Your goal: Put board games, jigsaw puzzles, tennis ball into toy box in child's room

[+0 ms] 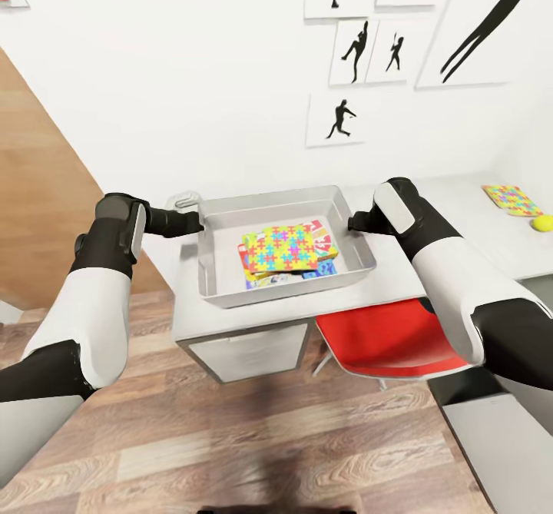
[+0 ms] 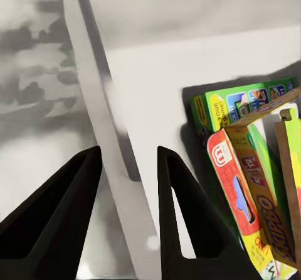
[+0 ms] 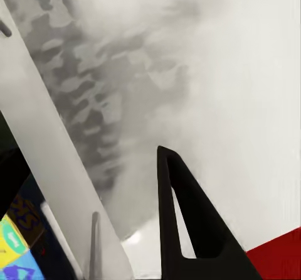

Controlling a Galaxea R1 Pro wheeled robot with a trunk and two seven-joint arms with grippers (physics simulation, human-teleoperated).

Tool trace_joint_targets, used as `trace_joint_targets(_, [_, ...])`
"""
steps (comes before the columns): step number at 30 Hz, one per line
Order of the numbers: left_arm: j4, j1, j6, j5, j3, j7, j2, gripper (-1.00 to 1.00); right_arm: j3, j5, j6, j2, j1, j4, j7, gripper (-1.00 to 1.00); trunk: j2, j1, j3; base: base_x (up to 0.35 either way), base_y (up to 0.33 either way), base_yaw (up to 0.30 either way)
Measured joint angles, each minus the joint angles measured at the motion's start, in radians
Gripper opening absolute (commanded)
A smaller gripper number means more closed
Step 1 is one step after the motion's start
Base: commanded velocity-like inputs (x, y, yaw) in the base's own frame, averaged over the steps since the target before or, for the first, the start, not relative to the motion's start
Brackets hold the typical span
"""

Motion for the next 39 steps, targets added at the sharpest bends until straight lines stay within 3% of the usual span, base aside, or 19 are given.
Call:
trace_joint_targets(21, [0.0,0.002,0.0,-0.005,-0.001,0.0,0.0,-1.0,0.0,0.0,-0.004,0.001,0.011,-0.001,0.001,-1.0,0.0,0.0,0.003,-0.052,0.184,-0.015])
trace_joint_targets(39, [0.0,0.002,-0.001,-0.006,-0.002,0.0,-0.001,-1.0,0.0,-0.001,-0.003,0.0,0.012,-0.001,0.0,-1.0,0.0,0.0,0.003,0.154,0.112,0.0])
